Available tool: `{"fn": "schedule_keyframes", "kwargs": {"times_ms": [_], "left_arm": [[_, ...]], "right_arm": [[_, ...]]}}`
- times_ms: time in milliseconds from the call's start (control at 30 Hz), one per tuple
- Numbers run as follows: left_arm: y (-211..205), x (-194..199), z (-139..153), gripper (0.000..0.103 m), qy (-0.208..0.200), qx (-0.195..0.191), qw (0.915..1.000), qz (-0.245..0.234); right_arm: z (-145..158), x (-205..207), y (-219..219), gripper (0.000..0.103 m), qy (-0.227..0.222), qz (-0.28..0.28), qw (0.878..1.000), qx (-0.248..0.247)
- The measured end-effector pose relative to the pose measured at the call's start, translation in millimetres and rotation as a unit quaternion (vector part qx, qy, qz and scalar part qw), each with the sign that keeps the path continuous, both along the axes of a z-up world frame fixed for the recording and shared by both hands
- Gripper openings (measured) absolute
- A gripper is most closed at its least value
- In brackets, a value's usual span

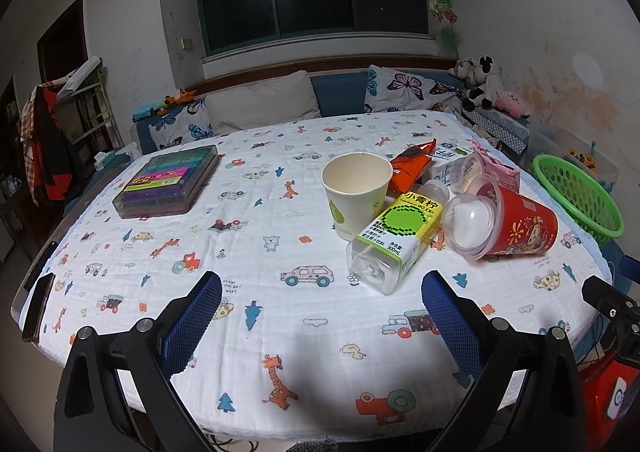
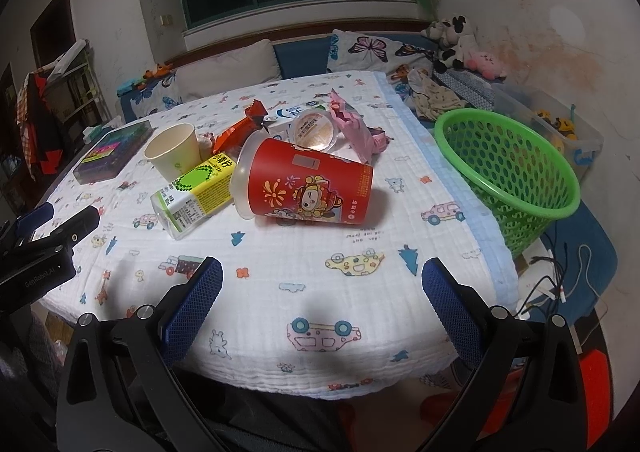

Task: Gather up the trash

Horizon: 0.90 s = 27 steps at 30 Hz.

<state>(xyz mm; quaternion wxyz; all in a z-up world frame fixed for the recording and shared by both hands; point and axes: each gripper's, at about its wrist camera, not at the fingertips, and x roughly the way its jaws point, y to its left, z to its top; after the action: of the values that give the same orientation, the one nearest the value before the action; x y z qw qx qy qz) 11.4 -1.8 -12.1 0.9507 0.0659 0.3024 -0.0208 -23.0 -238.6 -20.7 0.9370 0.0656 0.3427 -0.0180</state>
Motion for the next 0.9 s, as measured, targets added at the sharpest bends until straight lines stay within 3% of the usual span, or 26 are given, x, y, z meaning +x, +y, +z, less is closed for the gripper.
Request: {"fn": "schedule_keyframes", "kwargs": {"times_ms": [900], "left_arm": [[0.7, 7.0, -3.1, 0.097, 0.003, 0.003, 1.0, -0.001]], "right_arm": [[-1.7, 5.8, -1.7, 0.099, 0.008, 0.0, 1.0, -0.003]]}}
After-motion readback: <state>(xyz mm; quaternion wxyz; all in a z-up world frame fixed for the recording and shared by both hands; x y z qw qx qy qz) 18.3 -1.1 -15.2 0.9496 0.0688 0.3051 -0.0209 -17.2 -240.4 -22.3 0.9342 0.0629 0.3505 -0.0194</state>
